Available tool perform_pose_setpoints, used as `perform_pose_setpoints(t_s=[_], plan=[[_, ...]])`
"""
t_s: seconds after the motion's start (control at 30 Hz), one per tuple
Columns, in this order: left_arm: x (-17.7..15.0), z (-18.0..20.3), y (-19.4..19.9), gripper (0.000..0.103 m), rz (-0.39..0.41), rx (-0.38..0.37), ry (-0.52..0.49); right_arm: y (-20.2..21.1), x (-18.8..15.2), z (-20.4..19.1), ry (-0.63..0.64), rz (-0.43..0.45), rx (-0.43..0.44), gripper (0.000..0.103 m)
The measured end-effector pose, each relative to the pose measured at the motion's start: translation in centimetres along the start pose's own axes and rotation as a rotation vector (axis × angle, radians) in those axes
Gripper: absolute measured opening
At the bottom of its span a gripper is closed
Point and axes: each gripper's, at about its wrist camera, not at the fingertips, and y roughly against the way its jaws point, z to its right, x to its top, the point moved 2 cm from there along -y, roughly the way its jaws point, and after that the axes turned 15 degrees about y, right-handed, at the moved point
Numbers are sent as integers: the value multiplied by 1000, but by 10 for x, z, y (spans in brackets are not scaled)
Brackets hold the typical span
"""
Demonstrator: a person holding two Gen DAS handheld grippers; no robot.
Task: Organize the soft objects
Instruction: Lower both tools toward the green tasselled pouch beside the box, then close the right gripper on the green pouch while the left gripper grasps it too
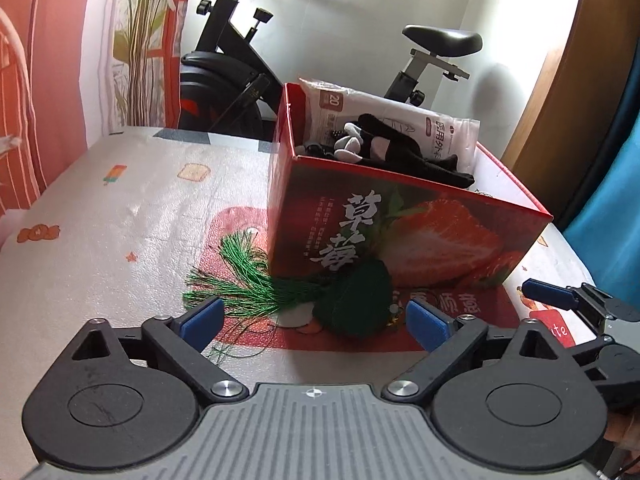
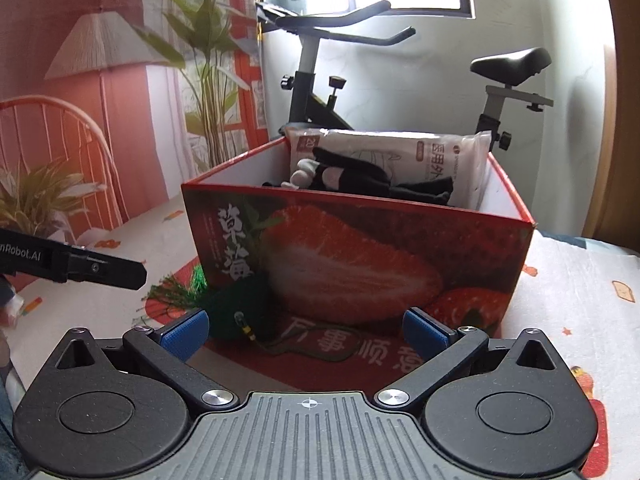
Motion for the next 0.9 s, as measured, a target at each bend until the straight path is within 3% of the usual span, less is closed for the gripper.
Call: perform_pose_setpoints(t_s=[0.13, 0.3, 0.57, 0.67, 0.77, 0.9], plan=[[1, -5, -22, 78, -42, -14, 10, -23, -7, -9, 30, -38, 40, 100], [6, -7, -49, 60, -95, -88, 41, -49, -6, -24, 107, -62, 110, 96], [12, -14, -86, 57, -204, -216, 129, -78, 3, -37, 179, -87, 184, 88], [8, -10, -96, 55, -241, -251, 123, -83, 4, -38, 181, -97, 195, 84], [2, -5, -100, 46, -266, -286, 123, -85, 2, -37, 173, -110, 202, 78], [-8, 3, -102, 46, -284, -303, 106, -84, 1, -37, 175, -115, 192, 75]])
